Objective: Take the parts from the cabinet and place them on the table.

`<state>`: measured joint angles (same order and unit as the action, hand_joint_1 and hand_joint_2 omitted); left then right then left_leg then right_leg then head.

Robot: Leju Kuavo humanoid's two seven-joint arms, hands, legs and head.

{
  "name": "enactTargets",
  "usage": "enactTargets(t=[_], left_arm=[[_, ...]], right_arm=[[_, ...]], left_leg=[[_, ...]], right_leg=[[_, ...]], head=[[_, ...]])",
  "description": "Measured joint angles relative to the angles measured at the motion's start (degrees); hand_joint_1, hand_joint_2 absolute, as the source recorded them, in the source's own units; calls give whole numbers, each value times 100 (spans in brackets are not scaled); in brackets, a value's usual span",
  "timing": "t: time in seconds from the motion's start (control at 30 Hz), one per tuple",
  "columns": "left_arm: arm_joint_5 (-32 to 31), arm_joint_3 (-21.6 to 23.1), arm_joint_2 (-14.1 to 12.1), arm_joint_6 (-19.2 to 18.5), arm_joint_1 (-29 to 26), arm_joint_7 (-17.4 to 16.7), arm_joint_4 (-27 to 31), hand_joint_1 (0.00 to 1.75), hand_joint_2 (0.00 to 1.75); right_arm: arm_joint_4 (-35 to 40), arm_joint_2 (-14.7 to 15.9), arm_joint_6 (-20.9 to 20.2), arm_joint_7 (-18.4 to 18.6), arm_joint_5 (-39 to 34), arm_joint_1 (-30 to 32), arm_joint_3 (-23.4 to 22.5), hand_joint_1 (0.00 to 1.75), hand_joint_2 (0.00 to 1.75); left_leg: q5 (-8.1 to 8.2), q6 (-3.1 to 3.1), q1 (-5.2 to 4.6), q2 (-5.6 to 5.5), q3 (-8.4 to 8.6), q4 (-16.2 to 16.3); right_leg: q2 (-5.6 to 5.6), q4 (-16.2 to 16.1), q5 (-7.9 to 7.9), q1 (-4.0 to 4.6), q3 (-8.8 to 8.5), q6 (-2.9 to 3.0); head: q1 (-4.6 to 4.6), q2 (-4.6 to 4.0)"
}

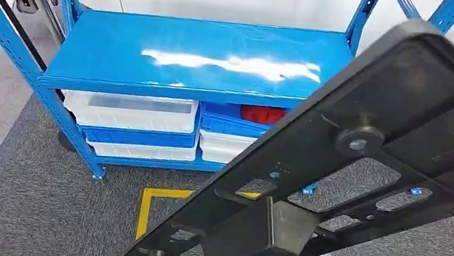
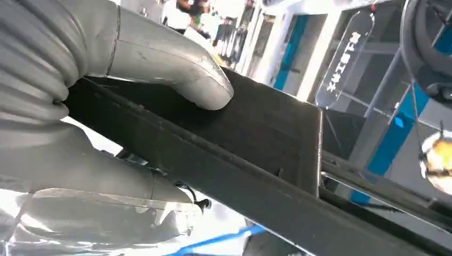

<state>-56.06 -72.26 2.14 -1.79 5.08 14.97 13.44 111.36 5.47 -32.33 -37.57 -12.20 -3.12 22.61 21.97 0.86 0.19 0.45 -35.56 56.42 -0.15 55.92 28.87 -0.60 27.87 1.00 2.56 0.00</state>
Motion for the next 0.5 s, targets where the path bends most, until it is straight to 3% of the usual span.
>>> enactTargets(t=[0.03, 0.07, 0.13, 0.17, 0.2, 0.23, 0.3, 0.33, 0.37, 0.47, 0.5], left_arm=[[-13, 0, 0, 7, 0, -22, -2, 0, 175], [-15, 0, 2, 24, 0, -59, -2, 0, 175], [-13, 0, -11, 52, 0, -114, -2, 0, 175], [-13, -2, -11, 63, -2, -120, -2, 0, 175], [-13, -2, -11, 68, -3, -125, -2, 0, 175], [-11, -2, -11, 76, -3, -125, -2, 0, 175], [-6, -2, -11, 81, -1, -125, -2, 0, 175], [-7, -2, -24, 83, -5, -125, -2, 0, 175], [-7, 0, -33, 85, -14, -125, -2, 0, 175], [2, -2, -52, 140, 2, -129, -2, 0, 175], [2, -2, -46, 179, 15, -129, -2, 0, 175]], right_arm=[[9, -14, 22, 0, 13, -2, -42, 175, 175], [11, -36, 40, 0, 11, -5, -82, 175, 175], [11, -53, 51, 0, 11, 8, -143, 175, 175], [9, -53, 68, 0, 20, 7, -160, 175, 175], [9, -55, 85, 0, 41, 6, -167, 175, 175], [9, -60, 101, 0, 59, 6, -171, 175, 175], [9, -68, 125, 0, 68, -1, -193, 175, 175], [9, -79, 133, 0, 70, -4, -201, 175, 175], [9, -90, 142, 0, 68, -24, -206, 175, 175], [13, -99, 145, 0, 26, -26, -210, 175, 175], [24, -101, 142, 0, 26, -25, -208, 175, 175]], left_leg=[[163, 35, 10, -8, -67, 170], [439, 63, 20, -14, -206, 535], [955, 117, 47, -12, -552, 1498], [1063, 133, 49, -12, -651, 1826], [1021, 137, 50, -12, -627, 1882], [854, 131, 50, -15, -449, 1649], [404, 83, 51, -103, 173, 624], [371, 25, 51, -362, 406, 149], [432, 5, 63, -471, 526, 59], [427, -32, 32, -320, 501, -3], [387, -93, 97, -248, 518, -93]], right_leg=[[-6, -25, -56, -1, 24, 28], [-11, -25, -93, -2, 70, 69], [19, -15, -142, 10, 143, 72], [33, -4, -162, 14, 175, 69], [66, 10, -177, 14, 205, 60], [108, 25, -185, 14, 226, 50], [202, 60, -186, 14, 236, 38], [237, 76, -185, 0, 260, 26], [288, 93, -204, 19, 305, -12], [460, 58, -278, -21, 356, -131], [474, 69, -259, 20, 366, -177]], head=[[4, 0], [2, 0], [2, 0], [2, 0], [2, 0], [2, 0], [2, 0], [2, 0], [2, 0], [2, 0], [0, 0]])
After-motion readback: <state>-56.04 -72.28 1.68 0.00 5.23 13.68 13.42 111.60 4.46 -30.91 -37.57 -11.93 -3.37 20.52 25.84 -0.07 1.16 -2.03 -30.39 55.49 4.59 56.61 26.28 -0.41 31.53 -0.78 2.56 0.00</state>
